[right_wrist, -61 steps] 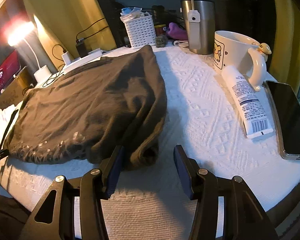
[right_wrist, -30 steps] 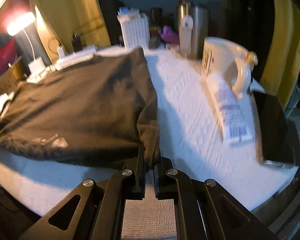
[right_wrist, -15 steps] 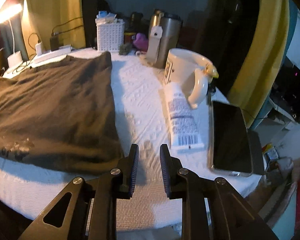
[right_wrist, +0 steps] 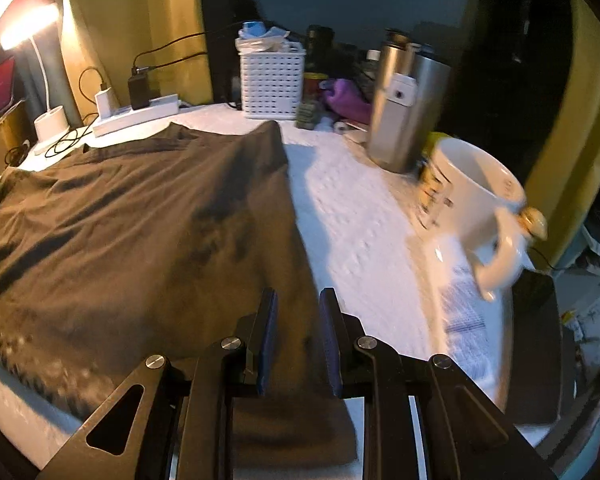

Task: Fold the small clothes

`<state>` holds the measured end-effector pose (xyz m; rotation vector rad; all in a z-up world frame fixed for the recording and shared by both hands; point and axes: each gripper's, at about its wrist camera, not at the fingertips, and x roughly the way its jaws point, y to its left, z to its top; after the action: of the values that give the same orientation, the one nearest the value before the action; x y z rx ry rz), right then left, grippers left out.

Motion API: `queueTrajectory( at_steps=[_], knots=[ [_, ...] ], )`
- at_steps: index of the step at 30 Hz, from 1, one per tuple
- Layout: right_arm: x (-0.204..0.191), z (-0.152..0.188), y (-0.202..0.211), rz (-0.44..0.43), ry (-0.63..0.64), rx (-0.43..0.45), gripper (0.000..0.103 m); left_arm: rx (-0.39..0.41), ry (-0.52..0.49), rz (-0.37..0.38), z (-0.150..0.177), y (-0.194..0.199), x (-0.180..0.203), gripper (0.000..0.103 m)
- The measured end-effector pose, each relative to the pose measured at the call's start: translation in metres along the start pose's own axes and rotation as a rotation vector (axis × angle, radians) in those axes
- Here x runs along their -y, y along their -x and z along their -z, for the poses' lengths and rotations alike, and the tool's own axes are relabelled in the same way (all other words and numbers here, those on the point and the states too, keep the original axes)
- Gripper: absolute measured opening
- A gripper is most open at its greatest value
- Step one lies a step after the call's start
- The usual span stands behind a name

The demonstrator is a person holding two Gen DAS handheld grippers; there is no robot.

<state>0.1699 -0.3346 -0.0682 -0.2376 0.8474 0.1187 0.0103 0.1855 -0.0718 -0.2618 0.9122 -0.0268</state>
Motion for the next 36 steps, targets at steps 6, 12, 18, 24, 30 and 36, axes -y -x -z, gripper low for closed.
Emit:
queueTrajectory(
  at_steps=[6, 12, 18, 24, 30, 36],
  knots=[
    [-0.013, -0.033, -0.022, -0.039, 0.017, -0.002, 0.023, 0.026, 0.02, 0.029, -0.052, -0.026, 0.0, 0.032],
    [-0.027, -0.058, -0.043, -0.075, 0.035, -0.009, 0.023, 0.044, 0.192, 0.204, -0.124, -0.059, -0.003, 0.039],
    [-0.042, -0.076, -0.067, -0.107, 0.047, -0.022, 0.023, 0.002, 0.121, 0.139, -0.175, -0.107, -0.003, 0.039],
    [-0.055, -0.089, -0.084, -0.133, 0.059, -0.037, 0.023, -0.092, 0.102, 0.09, -0.18, -0.148, -0.007, 0.039],
    [-0.058, -0.091, -0.103, -0.144, 0.07, -0.071, 0.023, -0.16, -0.082, 0.102, -0.157, -0.154, 0.025, 0.039],
    [-0.061, -0.091, -0.11, -0.151, 0.073, -0.076, 0.023, -0.15, -0.11, 0.12, -0.154, -0.158, 0.022, 0.023]
  ],
)
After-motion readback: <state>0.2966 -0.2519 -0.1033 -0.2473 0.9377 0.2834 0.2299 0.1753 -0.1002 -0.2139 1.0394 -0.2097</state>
